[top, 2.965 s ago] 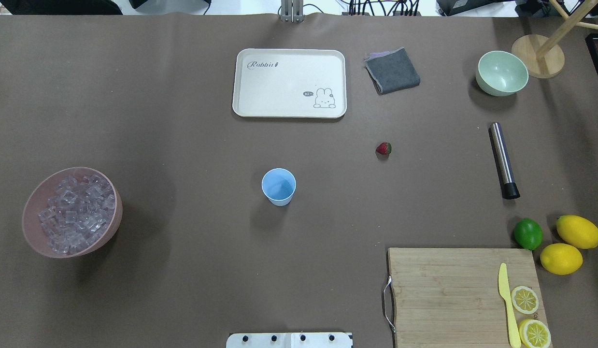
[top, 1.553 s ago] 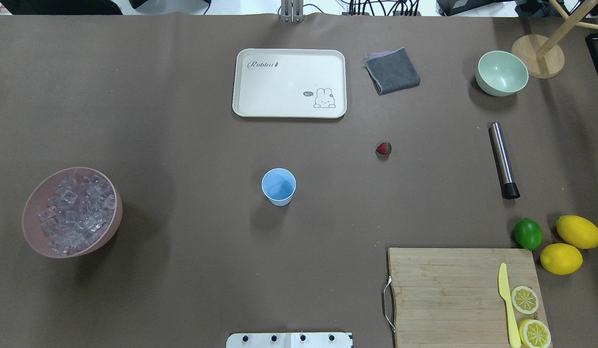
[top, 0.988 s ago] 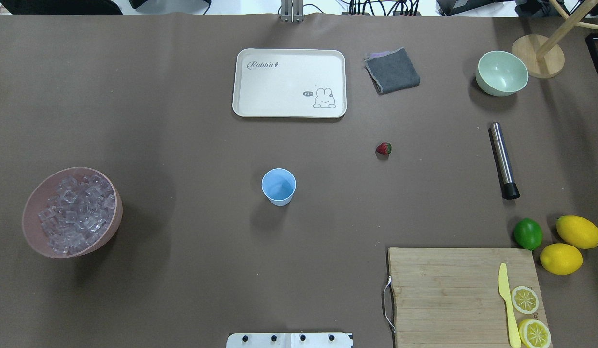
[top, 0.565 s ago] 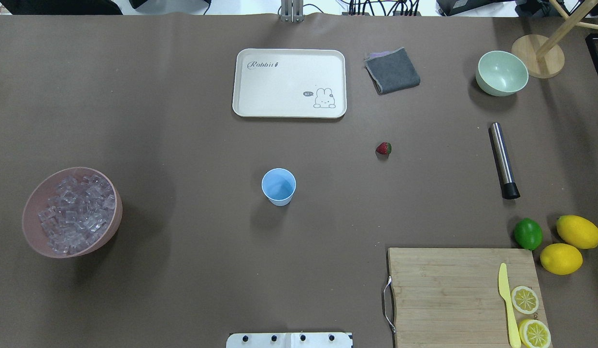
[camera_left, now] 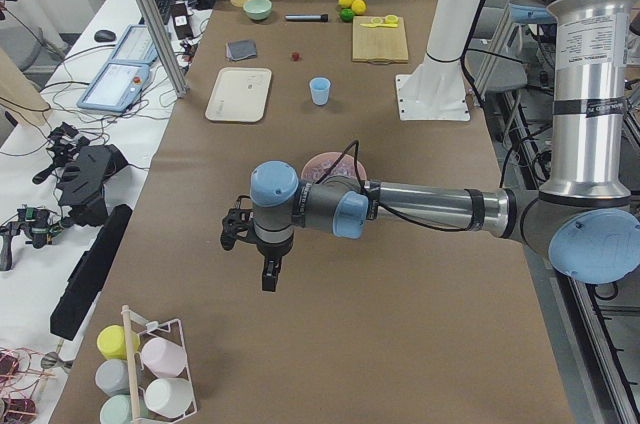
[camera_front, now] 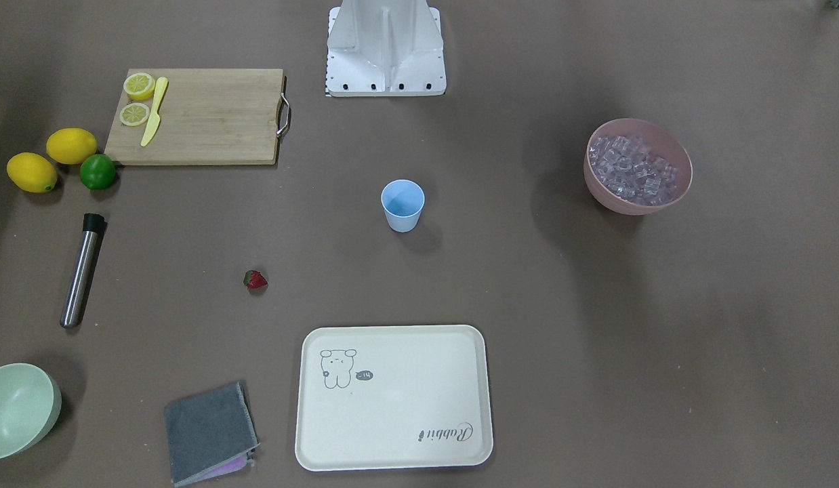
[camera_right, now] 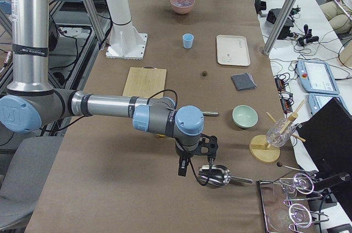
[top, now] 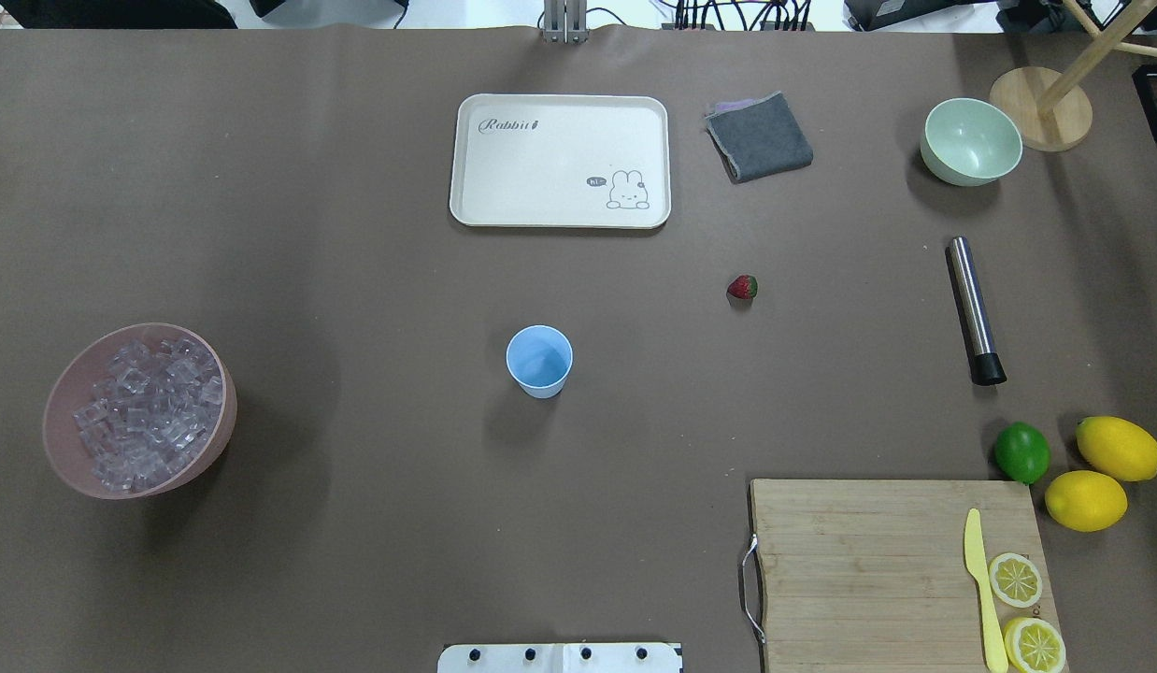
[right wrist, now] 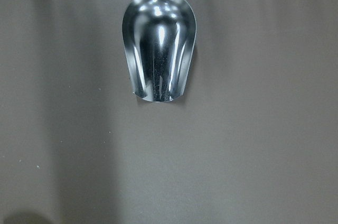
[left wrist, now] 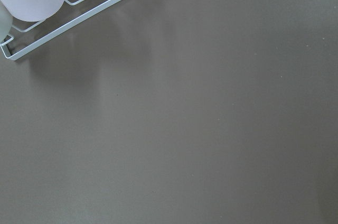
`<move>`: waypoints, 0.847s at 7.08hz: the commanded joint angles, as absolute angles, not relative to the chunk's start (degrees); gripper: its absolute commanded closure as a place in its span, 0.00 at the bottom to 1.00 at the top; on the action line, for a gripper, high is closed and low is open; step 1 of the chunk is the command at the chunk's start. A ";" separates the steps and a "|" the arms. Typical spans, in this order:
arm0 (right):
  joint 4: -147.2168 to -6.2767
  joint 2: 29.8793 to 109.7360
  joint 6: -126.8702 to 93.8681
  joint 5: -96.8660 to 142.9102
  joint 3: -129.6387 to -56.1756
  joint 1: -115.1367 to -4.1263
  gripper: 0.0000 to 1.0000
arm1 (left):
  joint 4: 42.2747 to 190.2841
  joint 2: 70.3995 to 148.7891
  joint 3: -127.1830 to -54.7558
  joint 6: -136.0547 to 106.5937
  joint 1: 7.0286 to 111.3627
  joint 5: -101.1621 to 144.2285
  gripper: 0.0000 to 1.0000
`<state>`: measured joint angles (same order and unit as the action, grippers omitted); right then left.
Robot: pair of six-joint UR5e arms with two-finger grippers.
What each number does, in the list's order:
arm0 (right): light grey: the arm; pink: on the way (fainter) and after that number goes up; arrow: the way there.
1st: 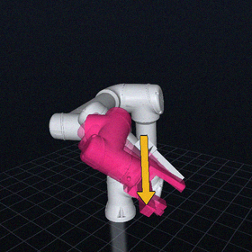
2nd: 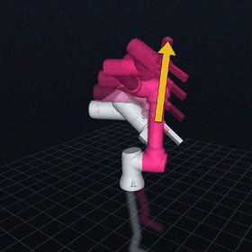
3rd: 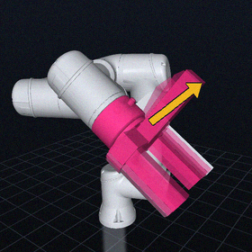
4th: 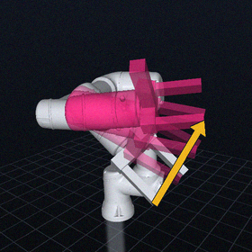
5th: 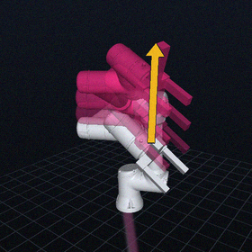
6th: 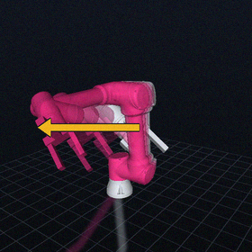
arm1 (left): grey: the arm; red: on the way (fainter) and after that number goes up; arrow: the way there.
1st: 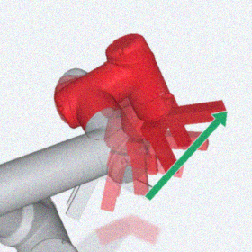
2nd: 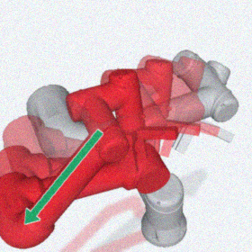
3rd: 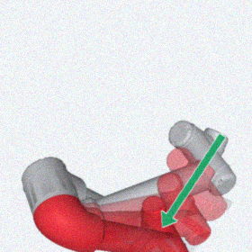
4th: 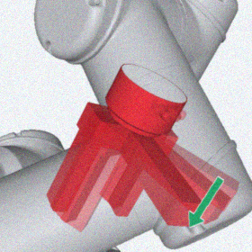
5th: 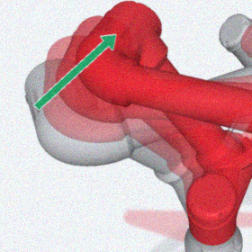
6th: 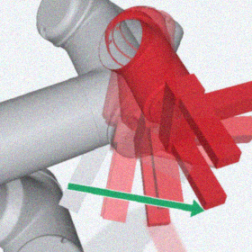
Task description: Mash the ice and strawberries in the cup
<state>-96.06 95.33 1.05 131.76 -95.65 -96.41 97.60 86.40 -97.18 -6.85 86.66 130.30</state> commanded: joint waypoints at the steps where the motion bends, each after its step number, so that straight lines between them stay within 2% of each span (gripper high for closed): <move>1: -96.06 95.36 0.97 131.75 -95.71 -96.42 0.00 | 97.65 86.31 -97.21 -6.86 86.66 130.34 0.02; 4: -96.06 95.54 0.97 131.84 -95.89 -96.42 0.00 | 99.39 89.10 -98.00 -6.68 86.40 130.61 0.02; 6: -96.06 95.54 0.97 131.92 -95.98 -96.42 0.00 | 108.40 88.95 -98.08 -6.86 86.31 130.60 0.02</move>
